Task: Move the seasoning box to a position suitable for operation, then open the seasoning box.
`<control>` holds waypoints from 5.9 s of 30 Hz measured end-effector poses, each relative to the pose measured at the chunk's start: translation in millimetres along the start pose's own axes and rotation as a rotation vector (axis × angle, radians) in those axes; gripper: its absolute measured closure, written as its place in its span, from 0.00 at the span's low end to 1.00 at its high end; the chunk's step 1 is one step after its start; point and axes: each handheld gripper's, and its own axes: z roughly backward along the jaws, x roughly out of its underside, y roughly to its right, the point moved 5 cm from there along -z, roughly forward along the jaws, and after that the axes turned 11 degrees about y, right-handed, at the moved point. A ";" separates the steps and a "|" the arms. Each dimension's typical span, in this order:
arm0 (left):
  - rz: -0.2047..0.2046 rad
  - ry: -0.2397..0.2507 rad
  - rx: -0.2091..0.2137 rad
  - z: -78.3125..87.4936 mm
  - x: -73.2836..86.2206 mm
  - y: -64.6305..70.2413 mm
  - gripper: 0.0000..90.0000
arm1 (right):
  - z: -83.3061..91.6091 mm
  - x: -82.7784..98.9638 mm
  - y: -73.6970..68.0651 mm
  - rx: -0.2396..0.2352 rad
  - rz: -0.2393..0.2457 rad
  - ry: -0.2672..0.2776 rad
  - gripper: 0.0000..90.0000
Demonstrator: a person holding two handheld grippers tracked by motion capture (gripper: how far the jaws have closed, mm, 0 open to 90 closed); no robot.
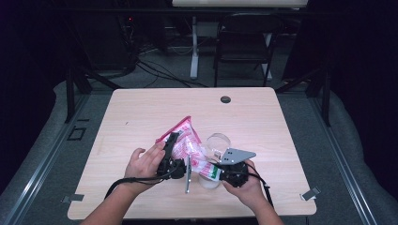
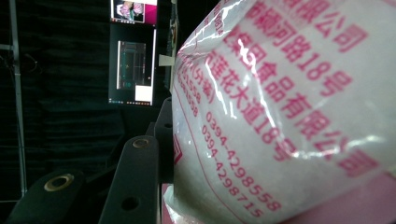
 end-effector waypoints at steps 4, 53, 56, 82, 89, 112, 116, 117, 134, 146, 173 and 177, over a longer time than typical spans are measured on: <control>0.005 -0.002 0.001 -0.1 0.6 0.3 0.70 | -0.9 0.1 0.2 -0.001 -0.003 0.006 1.00; -0.022 0.017 -0.020 1.8 -4.5 -6.7 0.71 | -2.4 2.4 1.5 0.001 0.000 -0.011 1.00; -0.023 0.017 -0.020 1.9 -4.7 -6.9 0.71 | -2.6 2.4 1.5 0.003 -0.002 -0.008 1.00; -0.026 0.030 -0.027 2.6 -6.8 -9.5 0.71 | -2.3 2.1 1.4 0.002 -0.003 -0.004 1.00; -0.024 0.031 -0.029 3.2 -7.6 -10.2 0.71 | -2.3 2.1 1.5 0.003 -0.004 -0.003 1.00; -0.028 0.038 -0.035 2.8 -9.7 -11.9 0.71 | -2.2 2.1 2.5 0.005 -0.008 -0.003 1.00; -0.027 0.039 -0.040 3.8 -9.4 -13.3 0.71 | -3.8 1.4 3.0 0.000 -0.007 -0.003 1.00; -0.029 0.037 -0.041 4.2 -9.0 -13.7 0.71 | -4.2 1.4 2.8 0.002 -0.007 -0.004 1.00; -0.028 0.055 -0.043 4.3 -13.9 -13.1 0.71 | -1.9 3.4 3.5 0.012 -0.010 -0.007 1.00; -0.026 0.067 -0.040 2.3 -14.0 -12.3 0.72 | -4.2 5.5 5.8 0.005 -0.019 -0.016 1.00; -0.041 0.077 -0.051 4.2 -18.3 -15.3 0.72 | -1.0 4.8 6.0 0.011 -0.016 -0.019 1.00; -0.045 0.068 -0.047 5.2 -17.5 -15.7 0.72 | -1.9 4.4 4.8 0.011 -0.013 -0.016 1.00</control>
